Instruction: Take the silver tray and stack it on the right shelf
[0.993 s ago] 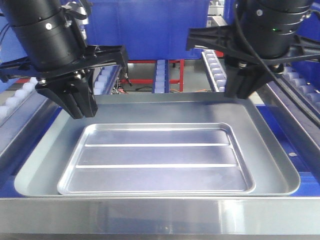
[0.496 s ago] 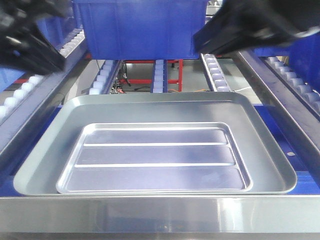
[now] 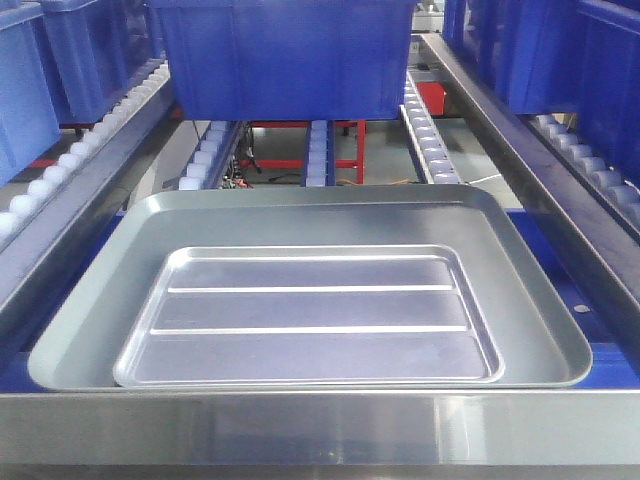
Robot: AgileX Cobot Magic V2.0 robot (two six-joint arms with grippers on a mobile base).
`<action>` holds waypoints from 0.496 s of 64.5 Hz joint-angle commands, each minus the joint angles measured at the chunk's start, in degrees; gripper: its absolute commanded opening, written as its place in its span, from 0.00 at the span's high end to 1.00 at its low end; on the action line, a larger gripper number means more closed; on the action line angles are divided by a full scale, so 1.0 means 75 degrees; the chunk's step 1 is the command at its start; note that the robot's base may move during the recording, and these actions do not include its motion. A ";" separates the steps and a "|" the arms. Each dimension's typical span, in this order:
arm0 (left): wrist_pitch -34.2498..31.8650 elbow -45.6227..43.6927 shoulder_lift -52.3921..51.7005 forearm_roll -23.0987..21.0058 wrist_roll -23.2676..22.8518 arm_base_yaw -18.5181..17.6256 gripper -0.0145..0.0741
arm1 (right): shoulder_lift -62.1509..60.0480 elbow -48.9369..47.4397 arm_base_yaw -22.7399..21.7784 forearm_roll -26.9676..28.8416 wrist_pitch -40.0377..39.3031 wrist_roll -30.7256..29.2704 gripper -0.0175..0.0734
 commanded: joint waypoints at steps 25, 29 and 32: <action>-0.0441 -0.0208 -0.0775 0.0044 0.0006 -0.0071 0.94 | -0.0459 -0.0197 0.0008 -0.0117 -0.0411 -0.0079 0.75; -0.0441 -0.0208 -0.0775 0.0044 0.0006 -0.0071 0.94 | -0.0459 -0.0197 0.0008 -0.0117 -0.0411 -0.0079 0.75; -0.0441 -0.0208 -0.0775 0.0044 0.0006 -0.0071 0.94 | -0.0459 -0.0197 0.0008 -0.0117 -0.0411 -0.0079 0.75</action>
